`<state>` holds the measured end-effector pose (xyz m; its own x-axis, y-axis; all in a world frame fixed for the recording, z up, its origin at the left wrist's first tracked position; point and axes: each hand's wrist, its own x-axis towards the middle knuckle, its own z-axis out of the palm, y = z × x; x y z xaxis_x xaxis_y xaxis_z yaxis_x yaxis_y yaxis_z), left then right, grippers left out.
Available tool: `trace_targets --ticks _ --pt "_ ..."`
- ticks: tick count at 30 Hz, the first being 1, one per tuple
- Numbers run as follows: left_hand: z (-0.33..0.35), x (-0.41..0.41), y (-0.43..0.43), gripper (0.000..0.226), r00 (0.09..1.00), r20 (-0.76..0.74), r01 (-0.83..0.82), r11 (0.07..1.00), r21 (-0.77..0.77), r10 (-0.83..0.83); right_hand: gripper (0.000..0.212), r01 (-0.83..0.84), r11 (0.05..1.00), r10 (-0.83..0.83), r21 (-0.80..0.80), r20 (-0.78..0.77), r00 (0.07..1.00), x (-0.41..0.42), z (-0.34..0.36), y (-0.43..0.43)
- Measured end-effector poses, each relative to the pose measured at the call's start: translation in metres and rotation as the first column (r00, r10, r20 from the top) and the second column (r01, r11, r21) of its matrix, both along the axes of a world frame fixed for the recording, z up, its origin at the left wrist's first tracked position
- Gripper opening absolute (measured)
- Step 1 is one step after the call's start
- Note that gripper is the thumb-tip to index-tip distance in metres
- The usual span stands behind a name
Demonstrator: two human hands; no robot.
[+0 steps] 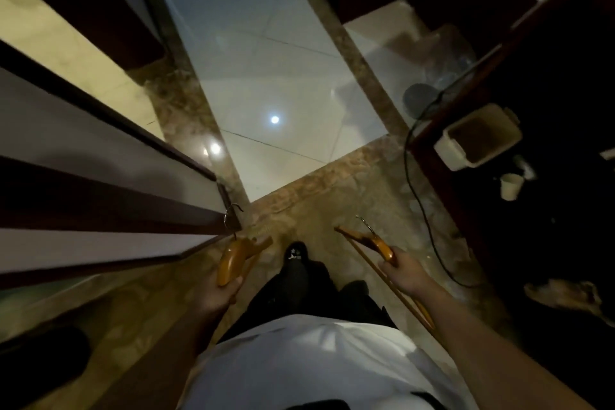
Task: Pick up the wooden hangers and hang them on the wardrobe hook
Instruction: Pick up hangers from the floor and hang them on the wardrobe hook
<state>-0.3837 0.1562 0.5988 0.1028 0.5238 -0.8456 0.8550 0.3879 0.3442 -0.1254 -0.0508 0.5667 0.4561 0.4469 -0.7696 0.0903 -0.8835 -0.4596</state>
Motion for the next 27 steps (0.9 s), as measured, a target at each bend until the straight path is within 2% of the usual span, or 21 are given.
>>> trace_targets --ticks 4,8,9,11,14,20,23,27 --pt "-0.002 -0.004 0.036 0.009 0.999 0.034 -0.012 1.0 -0.013 0.013 0.029 -0.066 0.996 0.064 0.064 0.034 0.997 0.022 0.01 0.067" --pt "-0.005 0.008 0.072 0.01 0.996 0.055 -0.072 0.997 -0.026 0.073 0.033 -0.111 0.992 0.106 0.058 0.082 0.991 0.043 0.016 0.118" --pt "-0.009 0.012 0.081 0.016 0.996 0.039 -0.08 0.997 -0.012 0.081 0.032 -0.112 0.992 0.107 0.053 0.09 0.99 0.049 0.017 0.127" --pt "-0.014 0.026 0.098 0.011 0.999 0.016 -0.052 0.999 0.014 0.052 0.031 -0.103 0.994 0.1 0.029 0.095 0.99 0.065 0.016 0.14" --pt "-0.02 0.053 0.121 0.025 0.999 0.048 0.014 1.0 0.007 -0.014 0.028 -0.088 0.994 0.094 -0.064 0.093 0.991 0.095 0.009 0.154" --pt "-0.031 0.145 0.175 0.026 0.999 -0.046 0.02 1.0 -0.014 -0.02 0.029 -0.036 0.987 0.04 -0.159 0.022 0.999 0.183 -0.004 0.18" --pt "-0.026 0.206 0.203 0.026 0.998 -0.027 0.058 0.998 0.005 -0.058 0.033 0.011 0.982 -0.013 -0.19 -0.013 1.0 0.232 -0.007 0.195" --pt "-0.014 0.285 0.243 0.021 0.998 0.057 0.006 0.999 0.054 -0.009 0.035 -0.031 0.976 0.024 -0.215 -0.035 0.999 0.295 -0.009 0.235"
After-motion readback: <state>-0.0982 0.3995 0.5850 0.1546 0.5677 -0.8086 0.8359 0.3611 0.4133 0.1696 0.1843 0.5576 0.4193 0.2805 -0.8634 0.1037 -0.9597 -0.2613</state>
